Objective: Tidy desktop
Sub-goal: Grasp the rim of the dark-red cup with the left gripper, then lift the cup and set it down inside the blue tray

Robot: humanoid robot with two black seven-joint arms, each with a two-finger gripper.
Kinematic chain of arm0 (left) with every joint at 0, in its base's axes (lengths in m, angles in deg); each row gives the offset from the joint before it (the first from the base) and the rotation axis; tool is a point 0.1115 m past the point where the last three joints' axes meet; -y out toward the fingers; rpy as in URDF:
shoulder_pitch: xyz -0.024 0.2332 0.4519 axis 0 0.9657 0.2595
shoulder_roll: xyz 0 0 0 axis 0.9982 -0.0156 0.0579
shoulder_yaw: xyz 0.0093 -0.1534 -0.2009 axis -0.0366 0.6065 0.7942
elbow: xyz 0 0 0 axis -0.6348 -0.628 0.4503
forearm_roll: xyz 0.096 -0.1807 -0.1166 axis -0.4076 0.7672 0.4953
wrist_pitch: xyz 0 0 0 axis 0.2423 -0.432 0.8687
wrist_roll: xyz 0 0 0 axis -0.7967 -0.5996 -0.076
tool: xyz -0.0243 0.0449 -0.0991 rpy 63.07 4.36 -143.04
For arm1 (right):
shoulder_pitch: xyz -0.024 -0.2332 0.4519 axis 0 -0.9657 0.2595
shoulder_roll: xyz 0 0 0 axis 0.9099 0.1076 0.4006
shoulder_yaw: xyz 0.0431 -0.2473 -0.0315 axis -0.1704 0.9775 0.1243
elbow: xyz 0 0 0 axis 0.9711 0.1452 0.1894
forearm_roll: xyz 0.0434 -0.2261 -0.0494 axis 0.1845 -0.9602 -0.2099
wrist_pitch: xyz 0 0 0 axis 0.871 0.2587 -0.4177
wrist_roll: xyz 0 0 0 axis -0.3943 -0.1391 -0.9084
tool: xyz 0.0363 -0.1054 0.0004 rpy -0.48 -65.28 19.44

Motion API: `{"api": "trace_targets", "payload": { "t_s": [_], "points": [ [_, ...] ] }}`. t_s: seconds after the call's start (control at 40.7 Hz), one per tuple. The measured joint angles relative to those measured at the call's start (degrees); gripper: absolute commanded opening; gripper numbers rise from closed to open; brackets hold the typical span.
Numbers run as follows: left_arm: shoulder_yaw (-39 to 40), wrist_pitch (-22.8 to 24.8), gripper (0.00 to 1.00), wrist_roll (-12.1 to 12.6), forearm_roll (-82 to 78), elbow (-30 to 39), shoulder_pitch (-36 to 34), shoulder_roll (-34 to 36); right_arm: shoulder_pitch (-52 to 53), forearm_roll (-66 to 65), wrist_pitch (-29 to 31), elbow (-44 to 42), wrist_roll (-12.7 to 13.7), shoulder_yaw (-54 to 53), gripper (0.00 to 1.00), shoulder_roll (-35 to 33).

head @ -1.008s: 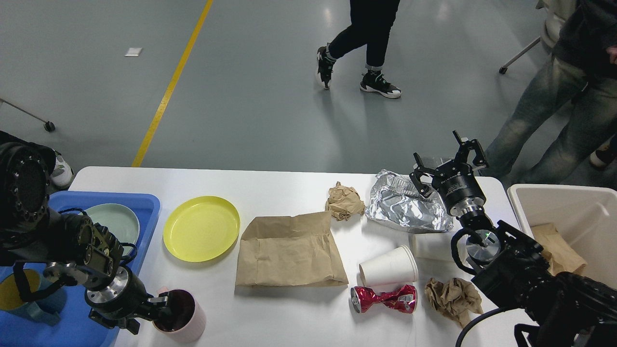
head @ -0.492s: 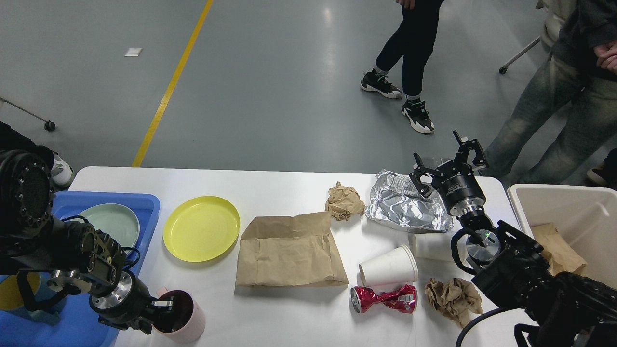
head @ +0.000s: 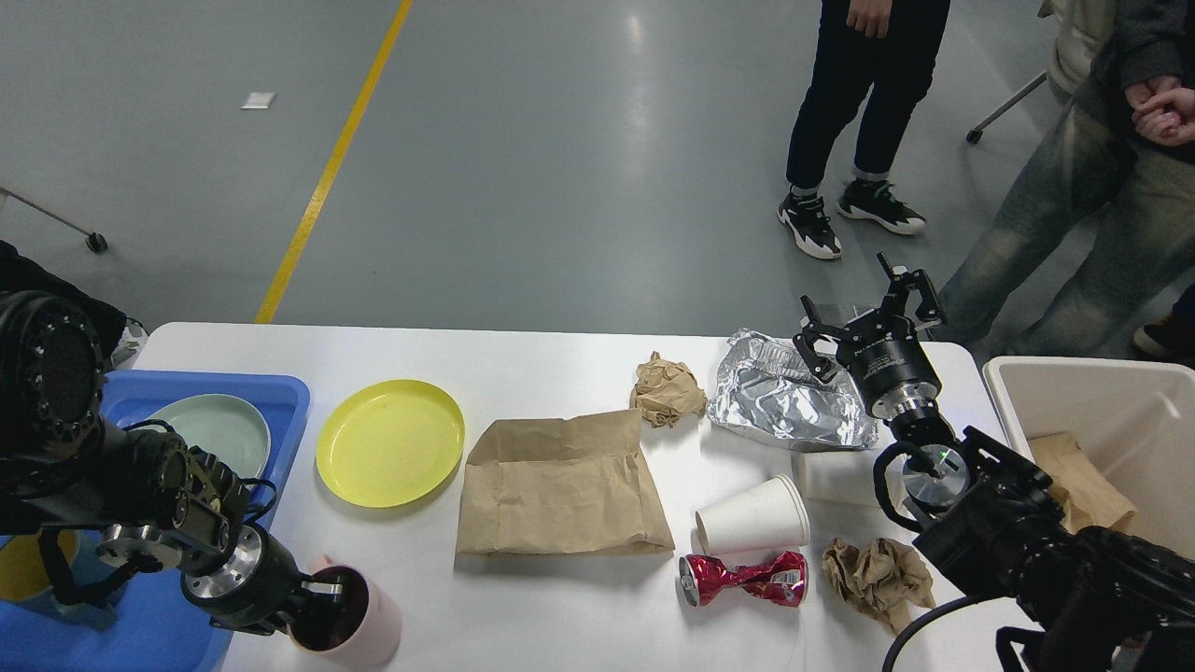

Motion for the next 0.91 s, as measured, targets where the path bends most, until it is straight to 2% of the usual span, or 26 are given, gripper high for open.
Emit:
{"api": "trace_targets", "payload": {
  "t_s": [0.615, 0.91],
  "points": [
    [-1.4, 1.8, 0.00, 0.0, -0.2, 1.9, -2.8, 2.4, 0.0, 0.0, 0.0, 0.0, 0.0, 0.0, 1.00, 0.0],
    [-5.0, 11.0, 0.00, -0.2, -1.1, 1.9, -10.9, 7.0, 0.0, 0.0, 0.0, 0.0, 0.0, 0.0, 1.00, 0.0]
  ]
}}
